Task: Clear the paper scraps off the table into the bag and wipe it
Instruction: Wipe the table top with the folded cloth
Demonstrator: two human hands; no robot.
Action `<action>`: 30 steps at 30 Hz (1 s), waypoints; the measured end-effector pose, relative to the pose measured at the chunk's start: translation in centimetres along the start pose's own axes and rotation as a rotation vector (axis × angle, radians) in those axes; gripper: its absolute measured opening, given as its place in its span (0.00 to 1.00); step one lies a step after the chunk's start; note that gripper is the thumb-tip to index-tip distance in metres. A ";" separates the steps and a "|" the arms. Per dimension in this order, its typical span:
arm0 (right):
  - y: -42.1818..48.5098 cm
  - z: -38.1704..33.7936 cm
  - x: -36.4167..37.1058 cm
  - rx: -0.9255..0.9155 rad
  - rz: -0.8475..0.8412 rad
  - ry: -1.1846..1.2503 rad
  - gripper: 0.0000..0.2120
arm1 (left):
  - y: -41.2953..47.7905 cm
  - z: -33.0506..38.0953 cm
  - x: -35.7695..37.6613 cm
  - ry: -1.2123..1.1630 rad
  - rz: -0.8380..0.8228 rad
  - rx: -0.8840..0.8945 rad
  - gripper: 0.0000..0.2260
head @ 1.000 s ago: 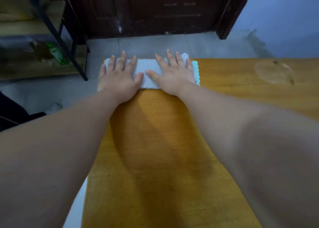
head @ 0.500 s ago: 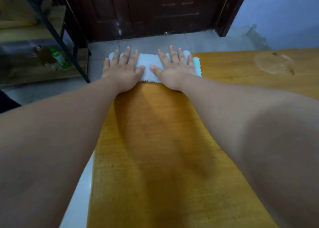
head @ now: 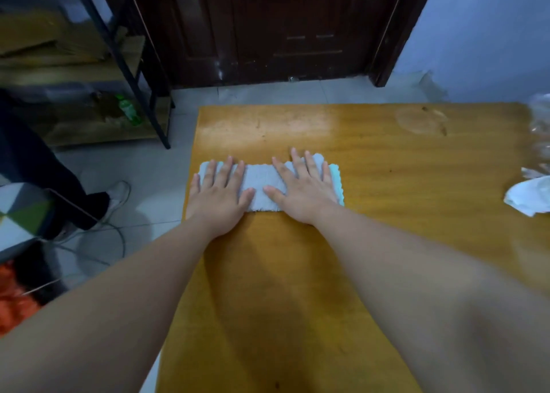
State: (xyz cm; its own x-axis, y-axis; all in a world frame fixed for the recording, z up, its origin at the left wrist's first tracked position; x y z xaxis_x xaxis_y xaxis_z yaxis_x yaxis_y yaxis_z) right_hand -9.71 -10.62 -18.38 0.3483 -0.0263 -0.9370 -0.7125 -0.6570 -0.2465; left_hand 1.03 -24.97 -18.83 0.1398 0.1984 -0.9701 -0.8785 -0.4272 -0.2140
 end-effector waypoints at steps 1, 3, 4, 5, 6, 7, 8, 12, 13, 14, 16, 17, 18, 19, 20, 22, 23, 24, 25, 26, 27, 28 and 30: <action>-1.2 0.0 0.3 -0.002 -0.007 0.001 0.33 | -1.3 0.3 0.2 0.000 -0.011 0.001 0.28; -3.6 -0.2 0.7 -0.011 -0.017 0.004 0.33 | -3.8 0.7 0.7 0.003 -0.024 0.002 0.28; -4.4 -0.2 1.0 -0.016 -0.016 0.007 0.33 | -4.7 0.8 0.9 0.011 -0.027 0.003 0.28; -5.6 -0.4 1.3 -0.021 -0.015 0.004 0.33 | -5.9 1.0 1.3 0.017 -0.029 -0.006 0.28; -6.1 -0.4 1.7 -0.021 -0.008 0.002 0.33 | -6.4 1.0 1.6 0.024 -0.025 -0.007 0.28; -7.4 -0.6 1.9 -0.025 -0.014 -0.010 0.33 | -7.8 1.0 1.9 0.032 -0.031 -0.015 0.29; -8.3 -0.7 2.1 -0.029 -0.011 -0.018 0.33 | -8.8 1.1 2.2 0.037 -0.032 -0.016 0.31; -12.3 -1.4 3.2 -0.039 -0.001 -0.031 0.33 | -12.7 1.2 3.1 0.050 -0.024 -0.006 0.38; -13.1 -1.6 3.5 -0.041 0.003 -0.033 0.33 | -13.6 1.2 3.4 0.055 -0.019 -0.009 0.38; -14.0 -1.8 3.8 -0.040 -0.001 -0.041 0.33 | -14.5 1.2 3.5 0.057 -0.017 -0.008 0.37; -15.9 -2.1 4.5 -0.042 -0.010 -0.065 0.33 | -16.6 1.2 4.0 0.044 -0.012 -0.017 0.36; -16.8 -2.3 4.8 -0.053 -0.013 -0.075 0.34 | -17.7 1.2 4.3 0.048 -0.002 -0.023 0.35; -17.7 -2.5 5.3 -0.062 -0.006 -0.073 0.35 | -18.9 1.1 4.4 0.066 -0.003 -0.021 0.34; -18.8 -2.8 5.8 -0.070 0.022 -0.069 0.36 | -20.1 1.1 4.6 0.080 0.001 -0.019 0.32; -19.7 -3.1 6.2 -0.074 0.073 -0.065 0.35 | -21.1 1.0 4.9 0.083 -0.003 -0.021 0.30; -21.7 -3.6 7.0 -0.076 0.137 -0.055 0.33 | -23.2 0.8 5.6 0.083 -0.007 -0.029 0.29; -22.6 -3.8 7.4 -0.077 0.143 -0.058 0.32 | -24.1 0.7 6.0 0.088 -0.002 -0.028 0.29; -23.5 -4.0 7.8 -0.077 0.129 -0.057 0.32 | -25.0 0.7 6.2 0.093 0.002 -0.024 0.29; -24.4 -4.1 8.0 -0.078 0.111 -0.055 0.32 | -25.8 0.7 6.5 0.095 0.014 -0.022 0.29; -25.2 -4.3 8.0 -0.084 0.103 -0.049 0.32 | -26.5 0.7 6.7 0.094 0.009 -0.026 0.29; -25.7 -4.4 8.3 -0.092 0.090 -0.036 0.32 | -27.1 0.7 6.9 0.096 0.004 -0.037 0.29; -26.3 -4.1 8.2 -0.093 0.077 -0.036 0.32 | -27.6 1.2 7.1 0.092 -0.005 -0.044 0.29; -27.1 -3.6 8.4 -0.110 0.050 -0.040 0.31 | -28.7 1.9 7.6 0.076 -0.018 -0.072 0.29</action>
State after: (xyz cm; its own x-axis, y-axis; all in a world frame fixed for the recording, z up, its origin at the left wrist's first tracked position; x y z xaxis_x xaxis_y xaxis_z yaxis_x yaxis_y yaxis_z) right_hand 14.73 4.20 -18.72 0.2880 -0.0323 -0.9571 -0.6561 -0.7347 -0.1726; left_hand 26.48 -9.54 -19.86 0.1921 0.1408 -0.9712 -0.8406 -0.4872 -0.2369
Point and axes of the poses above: each hand's wrist, its own y-axis towards the middle knuckle, its own x-axis out of the palm, z = x × y, the point moved 2 cm from there along y, towards the middle knuckle, and after that the axes turned 4 degrees about y, right-handed, at the moved point
